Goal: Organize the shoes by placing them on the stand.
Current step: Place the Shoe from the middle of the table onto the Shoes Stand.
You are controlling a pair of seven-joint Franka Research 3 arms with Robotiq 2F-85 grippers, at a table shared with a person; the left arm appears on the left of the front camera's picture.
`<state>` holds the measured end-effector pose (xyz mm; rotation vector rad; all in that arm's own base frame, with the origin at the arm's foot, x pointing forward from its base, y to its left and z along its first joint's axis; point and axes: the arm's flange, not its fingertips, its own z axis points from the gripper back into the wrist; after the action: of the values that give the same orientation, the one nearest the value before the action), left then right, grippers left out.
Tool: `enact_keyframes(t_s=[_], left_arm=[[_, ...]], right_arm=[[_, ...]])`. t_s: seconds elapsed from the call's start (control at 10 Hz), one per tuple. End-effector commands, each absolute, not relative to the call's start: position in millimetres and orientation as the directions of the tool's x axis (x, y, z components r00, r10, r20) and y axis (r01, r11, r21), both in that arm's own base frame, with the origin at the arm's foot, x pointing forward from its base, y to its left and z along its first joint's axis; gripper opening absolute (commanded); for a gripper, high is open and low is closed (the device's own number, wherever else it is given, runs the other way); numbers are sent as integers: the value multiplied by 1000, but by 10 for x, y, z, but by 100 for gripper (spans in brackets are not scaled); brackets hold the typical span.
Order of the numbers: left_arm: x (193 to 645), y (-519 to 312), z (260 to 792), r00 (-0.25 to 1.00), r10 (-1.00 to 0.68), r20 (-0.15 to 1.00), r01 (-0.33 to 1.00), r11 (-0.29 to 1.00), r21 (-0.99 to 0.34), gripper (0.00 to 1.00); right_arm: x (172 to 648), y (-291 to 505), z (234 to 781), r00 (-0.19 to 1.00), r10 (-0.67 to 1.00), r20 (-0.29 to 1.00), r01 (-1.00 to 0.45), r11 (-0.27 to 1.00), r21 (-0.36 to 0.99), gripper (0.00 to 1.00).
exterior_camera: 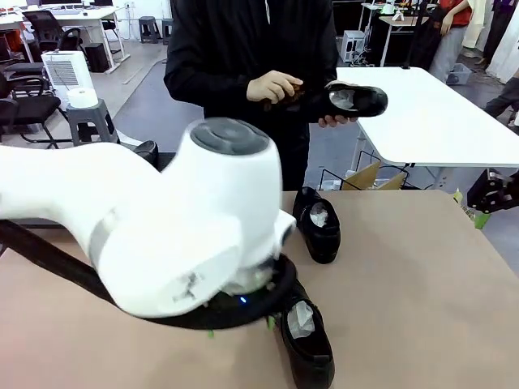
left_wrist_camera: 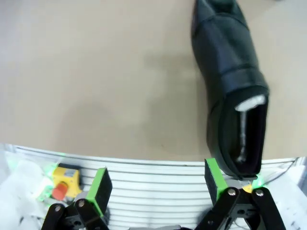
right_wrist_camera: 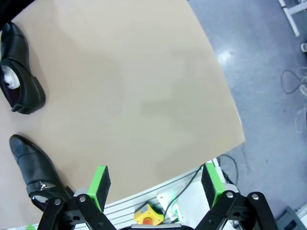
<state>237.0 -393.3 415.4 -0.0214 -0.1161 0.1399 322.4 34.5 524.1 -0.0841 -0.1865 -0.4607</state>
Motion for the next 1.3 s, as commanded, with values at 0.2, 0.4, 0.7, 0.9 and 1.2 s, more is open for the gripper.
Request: enact_keyframes(t_s=[0.2,0.4,0.7,0.9,1.2], left_arm=[[2407,-4192,4017,971,205,124,-196,977,-78,100],[2423,-4284,3975,974,186,128,-178,982,-69,100],[2568,-4496,3882,981,155,121,-153,988,-27,100],[2645,-4583,3770,986,144,87,-145,989,2,100],[2666,-4621,3581,991,133,31,-133,991,6,100]], right_arm=[[3206,340,5227,878,-435,200,450,892,-35,100],[3206,340,5227,878,-435,200,450,892,-35,100],[3206,340,5227,878,-435,200,450,892,-35,100],[3206,340,5227,878,-435,200,450,892,-35,100],[3206,340,5227,878,-435,200,450,892,-35,100]])
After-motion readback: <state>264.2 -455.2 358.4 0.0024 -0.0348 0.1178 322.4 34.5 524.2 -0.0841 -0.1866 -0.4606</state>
